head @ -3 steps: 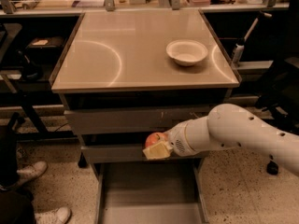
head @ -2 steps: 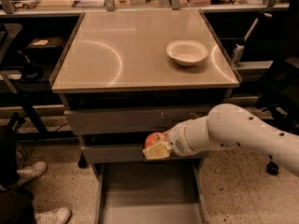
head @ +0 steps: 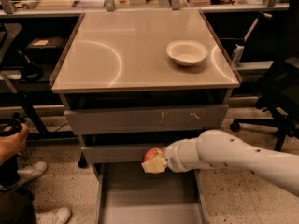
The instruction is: Place apple into bottom drawer
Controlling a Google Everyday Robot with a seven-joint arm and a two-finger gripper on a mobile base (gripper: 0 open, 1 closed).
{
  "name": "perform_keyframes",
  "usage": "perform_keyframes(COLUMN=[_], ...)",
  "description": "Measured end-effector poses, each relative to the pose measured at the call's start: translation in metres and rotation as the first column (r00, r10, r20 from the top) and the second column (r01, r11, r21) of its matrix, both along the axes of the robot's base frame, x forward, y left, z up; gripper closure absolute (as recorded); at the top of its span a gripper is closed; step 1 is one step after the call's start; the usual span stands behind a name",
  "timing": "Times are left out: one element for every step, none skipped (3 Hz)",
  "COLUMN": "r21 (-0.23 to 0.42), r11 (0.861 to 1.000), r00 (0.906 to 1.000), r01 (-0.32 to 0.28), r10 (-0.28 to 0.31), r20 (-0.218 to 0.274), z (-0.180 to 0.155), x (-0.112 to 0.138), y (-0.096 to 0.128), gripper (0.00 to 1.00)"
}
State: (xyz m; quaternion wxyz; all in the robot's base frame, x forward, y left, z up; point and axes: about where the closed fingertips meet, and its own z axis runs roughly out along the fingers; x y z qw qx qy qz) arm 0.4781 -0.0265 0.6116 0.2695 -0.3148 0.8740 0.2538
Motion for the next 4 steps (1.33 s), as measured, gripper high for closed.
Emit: perform_keyframes(r21=[0.018, 0.048, 0.048, 0.078], r11=[0.994, 0.976, 0.976, 0.968], r00=[0.9934, 0.9763, 0.9763, 0.9646], r01=[0.106, 0.211, 0.211, 0.24], r10=[-0.105, -0.209, -0.209, -0.229], r20=[-0.044, -0.058, -0.058, -0.131], z=[-0.063, -0.113, -0.113, -0.148], x=[0.007, 0.022, 0.022, 0.01], y=[-0.003, -0.006, -0.005, -0.002], gripper=[1.0, 1.0, 1.0, 1.0])
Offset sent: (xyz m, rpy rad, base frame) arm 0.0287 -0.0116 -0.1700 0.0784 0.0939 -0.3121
